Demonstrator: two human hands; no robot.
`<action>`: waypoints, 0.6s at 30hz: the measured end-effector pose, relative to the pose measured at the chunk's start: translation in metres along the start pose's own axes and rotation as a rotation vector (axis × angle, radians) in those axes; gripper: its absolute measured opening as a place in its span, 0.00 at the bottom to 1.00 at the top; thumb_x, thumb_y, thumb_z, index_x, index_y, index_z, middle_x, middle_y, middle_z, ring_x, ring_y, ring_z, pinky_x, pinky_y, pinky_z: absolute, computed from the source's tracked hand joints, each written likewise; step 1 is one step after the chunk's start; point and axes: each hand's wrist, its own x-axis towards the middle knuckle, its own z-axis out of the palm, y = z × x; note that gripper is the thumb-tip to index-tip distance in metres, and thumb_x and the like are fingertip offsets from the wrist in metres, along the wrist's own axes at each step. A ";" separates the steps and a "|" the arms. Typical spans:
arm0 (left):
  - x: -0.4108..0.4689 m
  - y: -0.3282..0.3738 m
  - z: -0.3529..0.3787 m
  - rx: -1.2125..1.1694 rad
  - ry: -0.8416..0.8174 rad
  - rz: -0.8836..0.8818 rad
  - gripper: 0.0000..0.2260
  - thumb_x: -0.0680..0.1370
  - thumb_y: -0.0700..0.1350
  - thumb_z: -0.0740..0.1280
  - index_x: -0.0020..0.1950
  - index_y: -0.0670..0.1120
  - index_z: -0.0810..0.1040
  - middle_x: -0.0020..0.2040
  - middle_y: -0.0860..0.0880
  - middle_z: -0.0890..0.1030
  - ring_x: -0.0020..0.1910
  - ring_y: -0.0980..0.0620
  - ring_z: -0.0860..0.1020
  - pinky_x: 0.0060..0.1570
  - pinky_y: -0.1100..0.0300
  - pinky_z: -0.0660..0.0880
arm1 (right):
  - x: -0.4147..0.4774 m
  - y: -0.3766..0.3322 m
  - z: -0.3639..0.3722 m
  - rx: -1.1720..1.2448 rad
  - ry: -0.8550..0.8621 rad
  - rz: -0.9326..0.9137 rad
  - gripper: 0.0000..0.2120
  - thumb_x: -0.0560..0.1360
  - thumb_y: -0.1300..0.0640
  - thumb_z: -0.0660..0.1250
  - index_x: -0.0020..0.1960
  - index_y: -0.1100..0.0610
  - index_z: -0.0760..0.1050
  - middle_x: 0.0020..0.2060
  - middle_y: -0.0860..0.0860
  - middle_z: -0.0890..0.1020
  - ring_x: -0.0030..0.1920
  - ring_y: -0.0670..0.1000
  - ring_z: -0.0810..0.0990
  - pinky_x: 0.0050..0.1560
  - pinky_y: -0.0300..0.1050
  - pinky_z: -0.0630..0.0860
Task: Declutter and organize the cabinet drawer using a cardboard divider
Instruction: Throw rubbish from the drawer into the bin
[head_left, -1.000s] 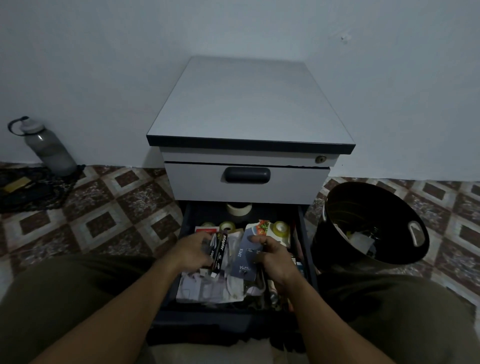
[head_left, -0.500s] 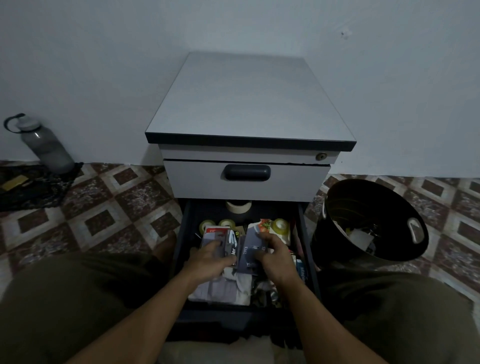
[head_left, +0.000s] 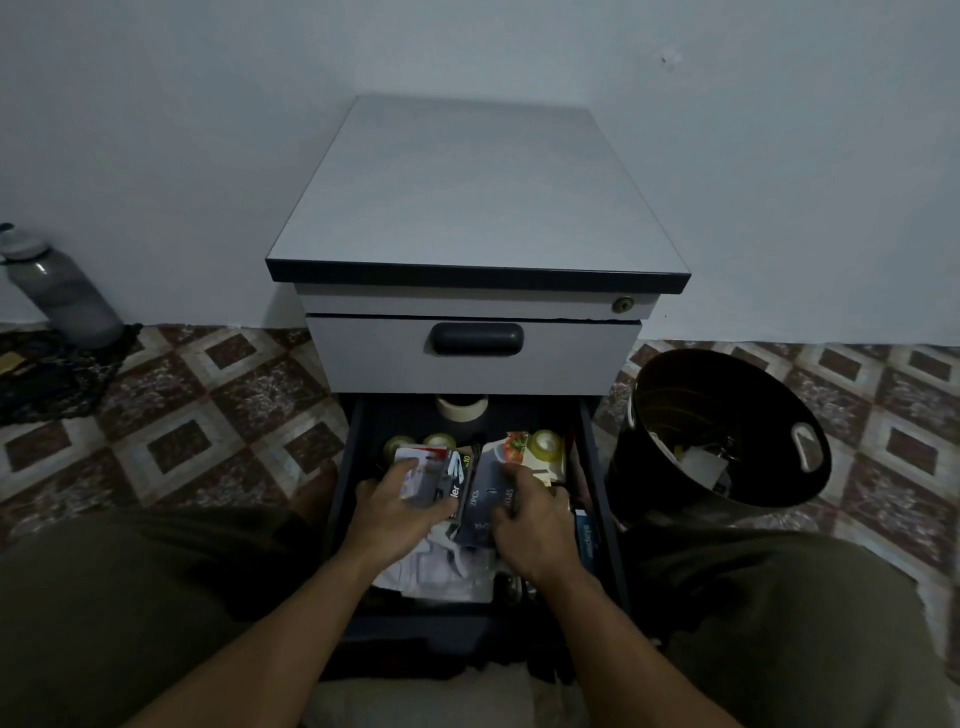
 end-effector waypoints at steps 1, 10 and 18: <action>-0.002 0.002 -0.001 -0.071 0.003 0.010 0.23 0.67 0.55 0.79 0.59 0.62 0.77 0.56 0.52 0.82 0.53 0.53 0.82 0.55 0.55 0.79 | 0.000 0.001 0.001 -0.014 -0.030 0.005 0.26 0.77 0.55 0.63 0.74 0.45 0.64 0.68 0.51 0.74 0.68 0.58 0.64 0.69 0.53 0.65; 0.003 0.001 -0.001 -0.514 -0.208 0.013 0.29 0.73 0.38 0.75 0.64 0.67 0.73 0.64 0.49 0.79 0.60 0.47 0.81 0.59 0.45 0.79 | 0.003 0.002 0.003 0.740 -0.169 0.191 0.22 0.77 0.68 0.63 0.63 0.46 0.72 0.58 0.54 0.80 0.49 0.55 0.83 0.42 0.48 0.82; 0.003 0.009 -0.001 -0.539 -0.253 -0.008 0.32 0.75 0.29 0.63 0.68 0.64 0.73 0.63 0.49 0.79 0.58 0.45 0.81 0.58 0.44 0.79 | 0.006 0.001 0.010 0.746 -0.160 0.197 0.24 0.76 0.68 0.65 0.67 0.50 0.68 0.55 0.50 0.82 0.52 0.52 0.83 0.51 0.50 0.82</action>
